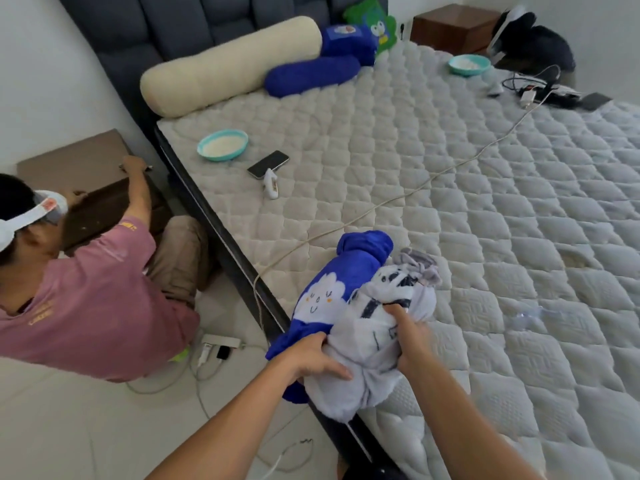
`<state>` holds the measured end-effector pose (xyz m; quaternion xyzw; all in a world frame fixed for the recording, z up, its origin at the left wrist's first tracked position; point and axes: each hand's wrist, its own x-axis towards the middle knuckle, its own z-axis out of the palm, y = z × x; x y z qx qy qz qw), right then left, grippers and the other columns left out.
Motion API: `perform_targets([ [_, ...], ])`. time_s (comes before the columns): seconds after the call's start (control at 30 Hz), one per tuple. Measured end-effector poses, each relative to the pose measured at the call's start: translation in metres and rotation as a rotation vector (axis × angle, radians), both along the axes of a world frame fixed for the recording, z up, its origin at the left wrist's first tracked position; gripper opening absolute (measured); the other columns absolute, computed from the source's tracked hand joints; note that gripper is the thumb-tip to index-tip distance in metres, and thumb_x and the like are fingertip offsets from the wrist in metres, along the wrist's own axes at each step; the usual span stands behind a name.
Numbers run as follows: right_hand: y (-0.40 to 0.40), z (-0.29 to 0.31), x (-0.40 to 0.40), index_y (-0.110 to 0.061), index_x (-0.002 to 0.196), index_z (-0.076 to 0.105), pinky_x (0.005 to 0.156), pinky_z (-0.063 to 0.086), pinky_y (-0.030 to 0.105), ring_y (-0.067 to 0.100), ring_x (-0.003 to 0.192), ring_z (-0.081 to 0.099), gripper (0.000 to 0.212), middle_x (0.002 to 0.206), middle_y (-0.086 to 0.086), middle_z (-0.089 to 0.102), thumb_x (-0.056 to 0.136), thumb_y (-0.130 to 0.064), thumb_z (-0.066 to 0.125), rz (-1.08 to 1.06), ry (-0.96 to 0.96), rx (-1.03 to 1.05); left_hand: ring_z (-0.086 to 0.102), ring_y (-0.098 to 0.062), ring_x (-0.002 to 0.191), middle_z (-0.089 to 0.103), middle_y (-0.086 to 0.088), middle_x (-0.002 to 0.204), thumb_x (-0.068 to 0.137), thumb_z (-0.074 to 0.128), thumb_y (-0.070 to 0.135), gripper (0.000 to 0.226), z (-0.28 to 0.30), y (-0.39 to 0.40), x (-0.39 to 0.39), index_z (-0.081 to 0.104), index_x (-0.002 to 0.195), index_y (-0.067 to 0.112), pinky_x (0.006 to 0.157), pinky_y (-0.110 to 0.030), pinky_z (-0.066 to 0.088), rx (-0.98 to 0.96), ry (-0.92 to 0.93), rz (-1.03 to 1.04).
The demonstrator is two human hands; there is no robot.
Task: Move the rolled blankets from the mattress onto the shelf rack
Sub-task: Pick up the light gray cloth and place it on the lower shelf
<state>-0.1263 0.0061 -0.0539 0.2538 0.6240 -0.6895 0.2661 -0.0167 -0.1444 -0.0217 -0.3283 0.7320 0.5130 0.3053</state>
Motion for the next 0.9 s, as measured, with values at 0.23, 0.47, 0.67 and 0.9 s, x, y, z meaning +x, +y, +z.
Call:
perform_targets([
  [0.23, -0.073, 0.081, 0.089, -0.017, 0.129, 0.046, 0.090, 0.053, 0.041, 0.022, 0.107, 0.061, 0.080, 0.120, 0.002, 0.063, 0.059, -0.033, 0.081, 0.279, 0.345, -0.027, 0.058, 0.000, 0.078, 0.063, 0.013, 0.089, 0.076, 0.080, 0.018, 0.034, 0.052, -0.041, 0.116, 0.058, 0.100, 0.026, 0.055, -0.013, 0.051, 0.130, 0.281, 0.363],
  [0.47, -0.190, 0.122, 0.249, -0.019, 0.126, 0.048, 0.088, 0.056, 0.038, 0.017, 0.106, 0.063, 0.077, 0.117, 0.000, 0.064, 0.058, -0.030, 0.082, 0.778, 0.583, -0.130, 0.052, -0.013, 0.109, 0.056, 0.009, 0.123, 0.076, 0.079, 0.021, 0.069, 0.063, -0.091, 0.309, 0.044, 0.134, 0.032, 0.069, -0.022, 0.044, 0.051, 0.521, 0.834],
  [0.67, -0.266, 0.132, 0.404, -0.013, 0.125, 0.039, 0.097, 0.049, 0.039, 0.020, 0.112, 0.056, 0.075, 0.122, 0.001, 0.055, 0.066, -0.028, 0.083, 1.199, 0.708, -0.180, 0.053, -0.019, 0.121, 0.062, 0.010, 0.127, 0.063, 0.081, 0.024, 0.066, 0.059, -0.124, 0.472, 0.054, 0.122, 0.039, 0.092, -0.041, 0.048, -0.013, 0.554, 1.157],
  [0.9, -0.352, 0.138, 0.554, -0.013, 0.125, 0.040, 0.088, 0.042, 0.029, 0.015, 0.106, 0.050, 0.069, 0.119, -0.002, 0.049, 0.072, -0.030, 0.081, 1.655, 0.852, -0.316, 0.049, -0.024, 0.125, 0.058, 0.009, 0.134, 0.061, 0.077, 0.022, 0.078, 0.045, -0.143, 0.612, 0.049, 0.133, 0.038, 0.104, -0.059, 0.039, -0.013, 0.568, 1.560],
])
